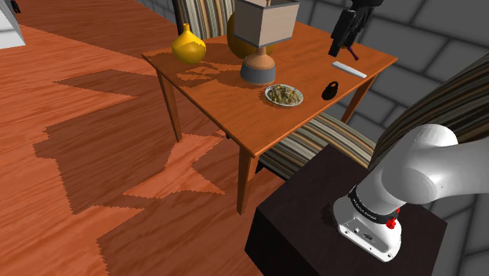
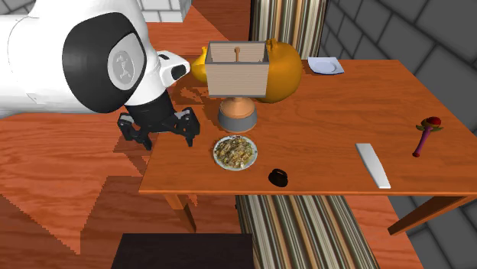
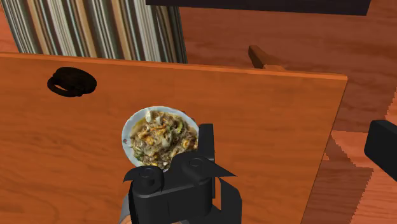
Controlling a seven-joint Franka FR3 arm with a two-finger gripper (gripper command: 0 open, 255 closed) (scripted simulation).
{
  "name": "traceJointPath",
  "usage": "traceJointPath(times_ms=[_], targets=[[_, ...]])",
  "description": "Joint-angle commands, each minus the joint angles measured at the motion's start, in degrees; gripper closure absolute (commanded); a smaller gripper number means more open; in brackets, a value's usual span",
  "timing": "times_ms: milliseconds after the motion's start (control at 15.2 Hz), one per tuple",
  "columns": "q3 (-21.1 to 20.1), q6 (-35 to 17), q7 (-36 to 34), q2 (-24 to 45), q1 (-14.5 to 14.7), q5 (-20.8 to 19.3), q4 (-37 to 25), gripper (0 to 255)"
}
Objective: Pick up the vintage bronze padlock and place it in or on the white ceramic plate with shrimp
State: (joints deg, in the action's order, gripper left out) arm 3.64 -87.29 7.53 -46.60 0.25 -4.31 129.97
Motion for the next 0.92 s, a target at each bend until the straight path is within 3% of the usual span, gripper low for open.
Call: traceJointPath(times_ms=[0, 858], targets=[[0.00, 0.00, 0.00, 0.00, 0.00, 0.00, 0.00, 0], [15.41, -19.81, 7.15, 8.13, -5.53, -4.29, 7.60, 0]])
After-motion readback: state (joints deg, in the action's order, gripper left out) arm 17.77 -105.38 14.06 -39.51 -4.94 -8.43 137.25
